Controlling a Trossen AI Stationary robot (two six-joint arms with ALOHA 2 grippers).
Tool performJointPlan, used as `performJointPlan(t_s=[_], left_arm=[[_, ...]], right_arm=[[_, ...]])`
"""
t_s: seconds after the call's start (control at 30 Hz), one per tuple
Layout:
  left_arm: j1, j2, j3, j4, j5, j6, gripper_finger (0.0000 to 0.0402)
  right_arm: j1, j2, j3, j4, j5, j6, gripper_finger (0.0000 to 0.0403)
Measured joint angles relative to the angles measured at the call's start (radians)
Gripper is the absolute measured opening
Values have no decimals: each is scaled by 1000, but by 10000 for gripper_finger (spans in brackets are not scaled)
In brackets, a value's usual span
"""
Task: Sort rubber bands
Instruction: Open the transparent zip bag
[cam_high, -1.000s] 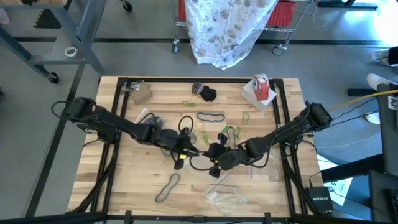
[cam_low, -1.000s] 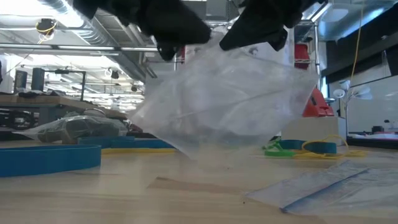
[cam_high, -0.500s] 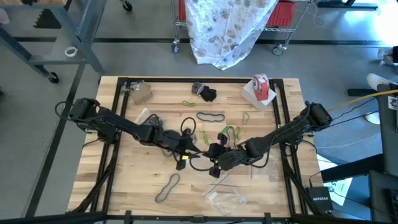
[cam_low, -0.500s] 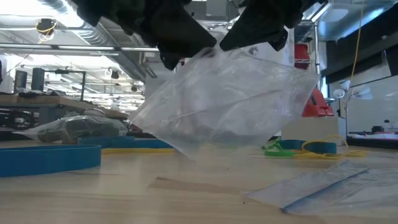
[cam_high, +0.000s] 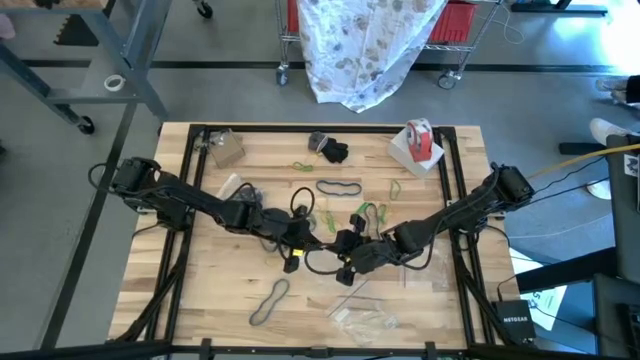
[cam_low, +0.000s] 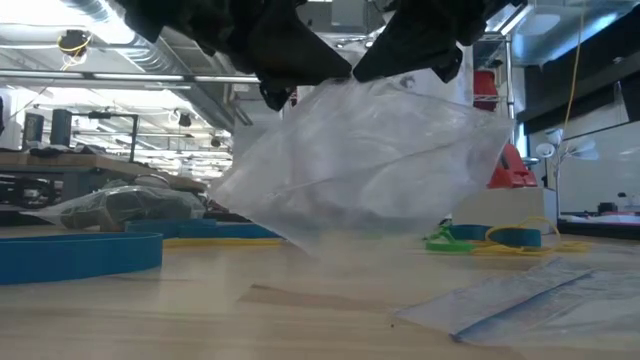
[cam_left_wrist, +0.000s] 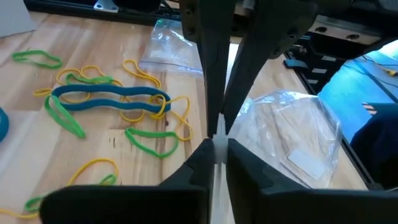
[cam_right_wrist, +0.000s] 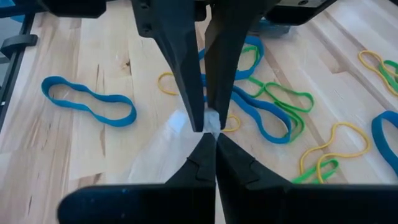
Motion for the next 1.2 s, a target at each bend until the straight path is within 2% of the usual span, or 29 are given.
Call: performJointPlan(t_s=[0.67, 0.87, 1.0, 1.2], left_arm=[[-2, 2, -3, -149, 3, -11, 19], [-3, 2, -2, -122, 3, -10, 19], [-2, 1, -2, -92, 2, -4, 19], [-3, 1, -1, -82, 0, 15, 19]], right_arm=[[0, -2, 1, 1, 34, -3, 0], [-2, -2, 2, 12, -19, 10, 4], [-15, -2, 2, 34, -80, 24, 29], [-70, -2, 2, 31, -147, 23, 98]])
